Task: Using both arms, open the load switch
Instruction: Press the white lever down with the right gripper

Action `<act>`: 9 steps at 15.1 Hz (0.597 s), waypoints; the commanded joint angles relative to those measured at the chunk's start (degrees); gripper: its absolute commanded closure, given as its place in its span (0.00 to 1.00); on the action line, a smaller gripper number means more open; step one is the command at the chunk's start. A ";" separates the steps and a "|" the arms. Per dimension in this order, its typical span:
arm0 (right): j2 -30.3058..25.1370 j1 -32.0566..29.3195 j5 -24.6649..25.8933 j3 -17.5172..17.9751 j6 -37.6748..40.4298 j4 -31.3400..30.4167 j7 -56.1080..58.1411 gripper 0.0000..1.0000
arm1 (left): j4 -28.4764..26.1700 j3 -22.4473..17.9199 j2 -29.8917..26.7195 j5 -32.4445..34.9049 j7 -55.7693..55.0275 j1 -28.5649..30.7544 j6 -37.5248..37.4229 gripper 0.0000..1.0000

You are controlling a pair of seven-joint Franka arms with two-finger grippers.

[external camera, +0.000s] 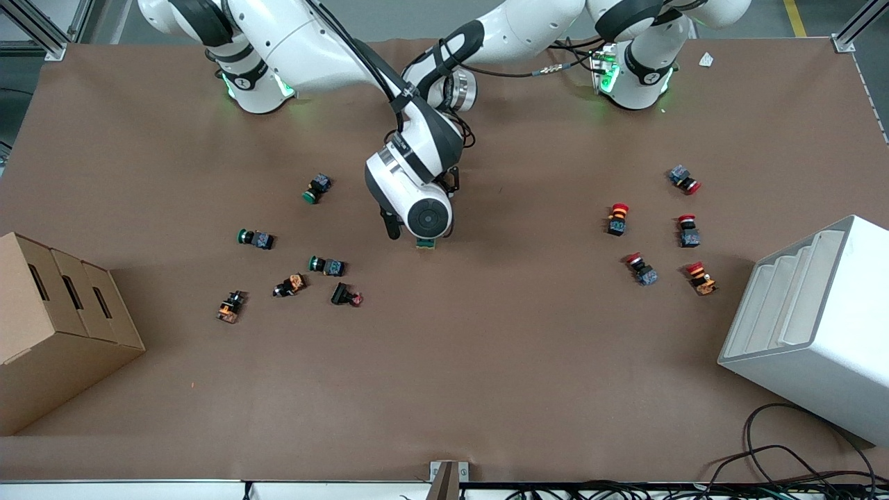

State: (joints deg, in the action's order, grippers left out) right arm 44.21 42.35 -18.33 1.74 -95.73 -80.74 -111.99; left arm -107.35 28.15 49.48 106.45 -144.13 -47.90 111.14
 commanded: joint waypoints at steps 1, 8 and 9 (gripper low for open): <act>0.08 0.54 -0.31 -0.33 -0.24 -0.65 -0.34 0.00 | 0.65 0.06 3.00 0.25 -0.97 -0.70 1.80 0.03; 1.05 1.33 -0.04 -0.33 -0.77 -0.65 -0.25 0.00 | 0.74 0.06 2.82 0.16 -0.80 -0.44 1.89 0.03; 1.05 1.33 -0.04 -0.33 -0.86 -0.65 -0.25 0.00 | 0.74 0.06 2.82 0.16 -0.80 -0.44 1.89 0.03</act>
State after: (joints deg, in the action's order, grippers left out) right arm 44.90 42.89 -18.27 1.71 -96.05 -80.88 -111.98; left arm -107.34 28.15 49.48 106.45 -144.14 -47.90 111.14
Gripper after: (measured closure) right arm 0.000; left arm 0.031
